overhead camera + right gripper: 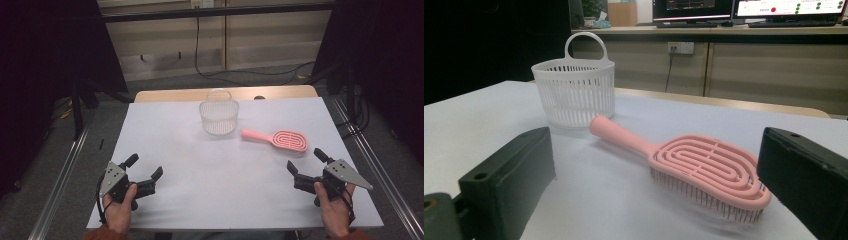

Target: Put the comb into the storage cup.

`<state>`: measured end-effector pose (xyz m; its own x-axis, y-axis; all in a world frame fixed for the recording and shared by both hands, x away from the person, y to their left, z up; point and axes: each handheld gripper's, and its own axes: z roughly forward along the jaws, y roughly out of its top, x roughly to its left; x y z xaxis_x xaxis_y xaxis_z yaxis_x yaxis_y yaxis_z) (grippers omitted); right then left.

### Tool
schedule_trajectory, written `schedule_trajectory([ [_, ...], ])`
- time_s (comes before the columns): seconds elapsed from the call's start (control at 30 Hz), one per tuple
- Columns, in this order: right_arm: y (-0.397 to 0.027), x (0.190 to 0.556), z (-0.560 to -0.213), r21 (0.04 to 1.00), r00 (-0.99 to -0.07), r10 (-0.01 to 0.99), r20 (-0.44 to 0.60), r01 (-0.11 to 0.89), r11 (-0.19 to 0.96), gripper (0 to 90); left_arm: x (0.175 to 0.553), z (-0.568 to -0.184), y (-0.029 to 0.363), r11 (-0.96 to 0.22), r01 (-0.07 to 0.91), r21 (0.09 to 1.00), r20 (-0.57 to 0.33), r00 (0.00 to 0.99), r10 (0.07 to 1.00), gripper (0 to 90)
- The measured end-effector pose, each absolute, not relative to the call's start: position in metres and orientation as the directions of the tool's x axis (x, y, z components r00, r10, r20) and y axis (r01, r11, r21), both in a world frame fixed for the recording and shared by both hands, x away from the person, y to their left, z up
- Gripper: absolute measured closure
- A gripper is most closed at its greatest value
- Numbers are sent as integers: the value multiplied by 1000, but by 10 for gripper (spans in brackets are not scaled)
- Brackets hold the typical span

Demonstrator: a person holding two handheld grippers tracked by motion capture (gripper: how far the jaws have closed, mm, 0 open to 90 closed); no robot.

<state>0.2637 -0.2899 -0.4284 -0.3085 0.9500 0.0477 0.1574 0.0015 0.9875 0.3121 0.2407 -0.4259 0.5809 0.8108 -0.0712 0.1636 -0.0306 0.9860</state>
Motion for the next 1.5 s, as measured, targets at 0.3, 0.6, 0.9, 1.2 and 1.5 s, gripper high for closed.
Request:
schedule_trajectory([
  [0.3,-292,263,-430,986,-309,950,43,166,10,5,311,-425,246,-9,178,984,-96,574,813,23],
  [0.6,-288,263,-433,981,-341,939,46,195,23,1,313,-426,247,-16,177,984,-89,570,817,22],
  [0.9,-290,263,-426,979,-337,941,42,204,29,21,312,-426,243,-32,175,984,-80,598,798,22],
  [1.2,-288,269,-422,979,-360,931,62,204,14,12,313,-426,244,-31,187,982,-90,606,790,22],
  [1.5,-288,279,-418,974,-375,925,60,227,29,8,312,-426,248,-36,181,983,-81,599,796,22],
])
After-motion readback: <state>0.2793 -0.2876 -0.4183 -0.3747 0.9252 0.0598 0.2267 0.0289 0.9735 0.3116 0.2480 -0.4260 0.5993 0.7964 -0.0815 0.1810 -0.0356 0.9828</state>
